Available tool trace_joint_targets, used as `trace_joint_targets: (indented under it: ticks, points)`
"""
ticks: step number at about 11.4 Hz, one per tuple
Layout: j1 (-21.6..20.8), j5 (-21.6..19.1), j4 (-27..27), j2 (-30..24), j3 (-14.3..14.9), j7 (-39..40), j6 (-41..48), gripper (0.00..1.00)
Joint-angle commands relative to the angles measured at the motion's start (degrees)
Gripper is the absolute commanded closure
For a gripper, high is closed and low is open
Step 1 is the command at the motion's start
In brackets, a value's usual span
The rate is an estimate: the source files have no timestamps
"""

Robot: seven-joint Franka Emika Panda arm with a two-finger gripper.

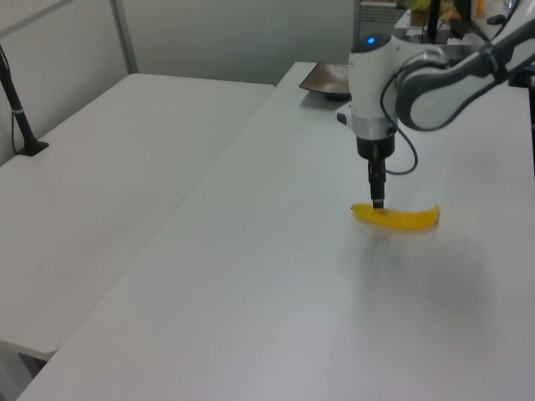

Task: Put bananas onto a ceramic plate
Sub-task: 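Lower the open gripper down over the yellow banana, then close the gripper on the banana's middle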

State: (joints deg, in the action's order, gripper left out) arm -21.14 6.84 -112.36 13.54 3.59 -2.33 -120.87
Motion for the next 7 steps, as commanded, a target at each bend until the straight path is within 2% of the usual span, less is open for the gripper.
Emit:
trace_joint_targets:
  ticks: [1,5,7]
  points:
    - [0.05,2.13,-3.30,1.48,-1.57,-4.70,-4.45,0.00]
    - [0.23,2.13,-3.92,1.40,-1.48,-6.97,-4.28,0.01]
    - [0.31,2.13,-3.92,1.49,-1.57,-7.42,-4.19,0.31]
